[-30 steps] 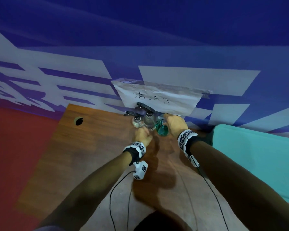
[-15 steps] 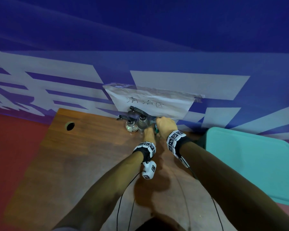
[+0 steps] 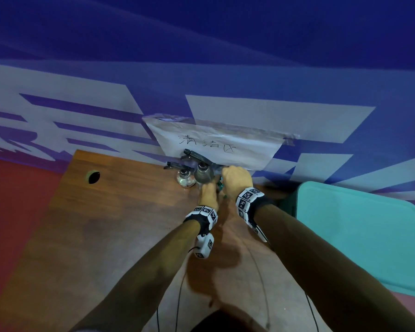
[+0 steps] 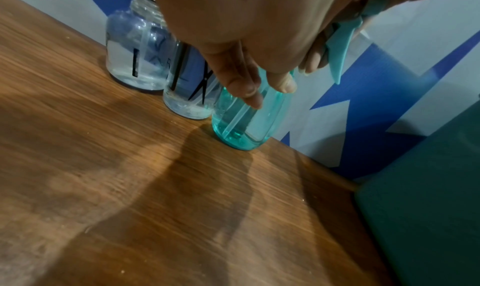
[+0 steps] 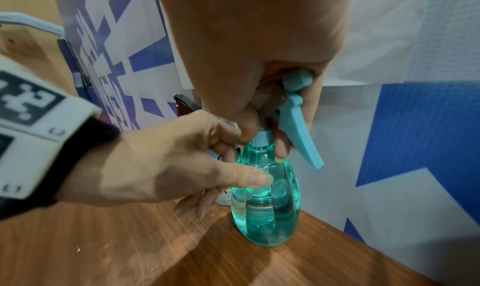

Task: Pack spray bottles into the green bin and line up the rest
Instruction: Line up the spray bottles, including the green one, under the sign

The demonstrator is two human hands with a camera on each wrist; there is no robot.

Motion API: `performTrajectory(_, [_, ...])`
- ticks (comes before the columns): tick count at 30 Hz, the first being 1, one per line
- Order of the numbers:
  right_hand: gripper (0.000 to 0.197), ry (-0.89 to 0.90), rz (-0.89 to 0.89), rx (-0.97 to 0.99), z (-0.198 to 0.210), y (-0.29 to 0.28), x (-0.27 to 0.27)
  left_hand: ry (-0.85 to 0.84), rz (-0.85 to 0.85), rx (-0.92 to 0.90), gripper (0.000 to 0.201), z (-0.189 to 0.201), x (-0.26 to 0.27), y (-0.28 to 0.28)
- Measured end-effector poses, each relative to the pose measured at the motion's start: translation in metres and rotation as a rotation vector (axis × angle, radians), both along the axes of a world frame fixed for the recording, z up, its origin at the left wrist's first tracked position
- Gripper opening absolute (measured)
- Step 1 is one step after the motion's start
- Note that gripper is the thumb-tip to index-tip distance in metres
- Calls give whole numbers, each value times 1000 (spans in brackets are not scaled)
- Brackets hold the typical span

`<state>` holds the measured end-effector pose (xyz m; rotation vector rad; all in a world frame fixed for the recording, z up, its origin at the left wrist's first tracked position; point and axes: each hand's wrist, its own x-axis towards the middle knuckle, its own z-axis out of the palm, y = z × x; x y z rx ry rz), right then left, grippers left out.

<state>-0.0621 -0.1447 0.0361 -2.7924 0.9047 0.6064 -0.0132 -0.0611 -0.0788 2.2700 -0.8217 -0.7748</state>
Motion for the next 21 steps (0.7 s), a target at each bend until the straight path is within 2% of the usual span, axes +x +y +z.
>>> performTrajectory(2, [18,-33,2,-26,-4,-1,-2,0,21,-58,34,-3,0,2])
performTrajectory(5, [20,-54,-19,0,-2,-1,-2,11,3,-89,44,-2,0,2])
performTrajectory(9, [20,-90,-33,13,-4,-1,-1,11,19,-141,39,8,-4,5])
performTrajectory(17, [20,-85,-13,10,-5,-2,-2,46,11,-168,55,20,-7,8])
performTrajectory(21, [21,-97,-24,11,-6,-3,-3,74,51,-186,52,22,-9,7])
